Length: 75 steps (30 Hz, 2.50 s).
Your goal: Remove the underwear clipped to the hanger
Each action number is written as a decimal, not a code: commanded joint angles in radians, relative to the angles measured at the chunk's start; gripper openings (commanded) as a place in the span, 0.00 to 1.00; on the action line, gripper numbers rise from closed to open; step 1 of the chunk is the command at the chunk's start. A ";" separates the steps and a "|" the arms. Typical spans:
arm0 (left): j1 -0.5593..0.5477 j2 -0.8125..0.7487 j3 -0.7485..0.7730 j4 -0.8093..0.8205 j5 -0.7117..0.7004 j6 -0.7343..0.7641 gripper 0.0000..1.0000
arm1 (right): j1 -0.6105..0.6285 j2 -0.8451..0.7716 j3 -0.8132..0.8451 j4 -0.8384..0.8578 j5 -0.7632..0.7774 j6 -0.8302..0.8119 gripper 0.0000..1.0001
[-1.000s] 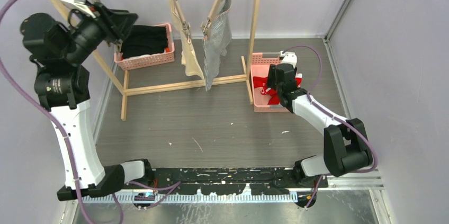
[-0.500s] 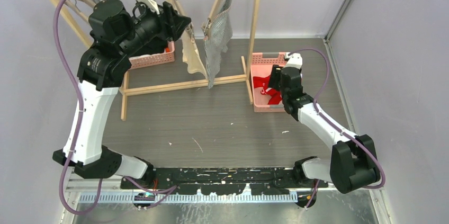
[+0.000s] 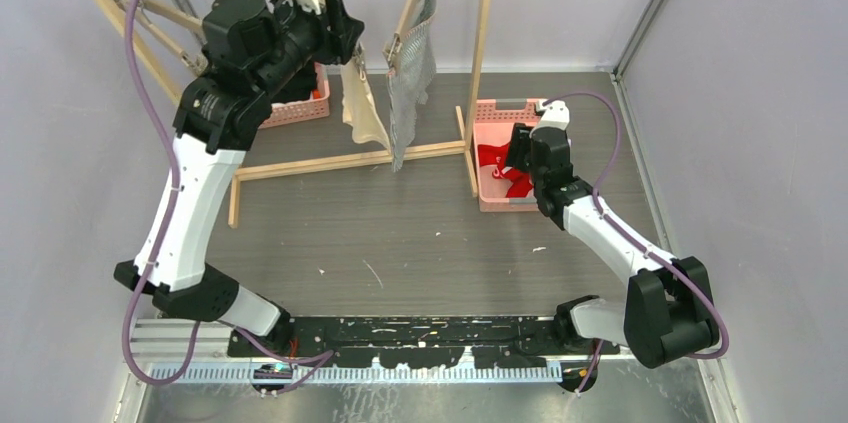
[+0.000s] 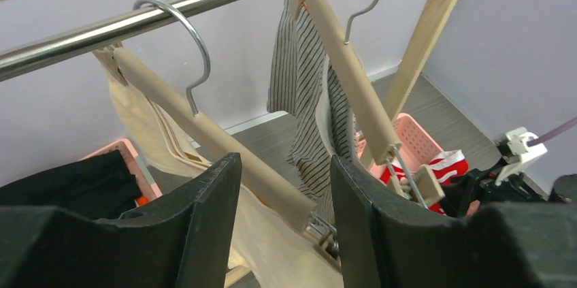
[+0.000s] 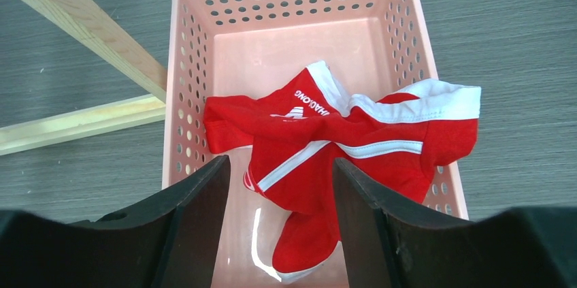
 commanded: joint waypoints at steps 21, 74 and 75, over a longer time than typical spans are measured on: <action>-0.035 0.037 0.045 0.051 -0.241 0.052 0.53 | -0.001 -0.021 -0.002 0.064 -0.037 -0.009 0.61; -0.050 0.147 0.135 0.062 -0.386 -0.110 0.53 | 0.025 -0.064 -0.075 0.165 -0.171 -0.009 0.55; -0.051 0.141 0.127 0.061 -0.392 -0.105 0.53 | 0.026 -0.069 -0.076 0.164 -0.165 -0.008 0.55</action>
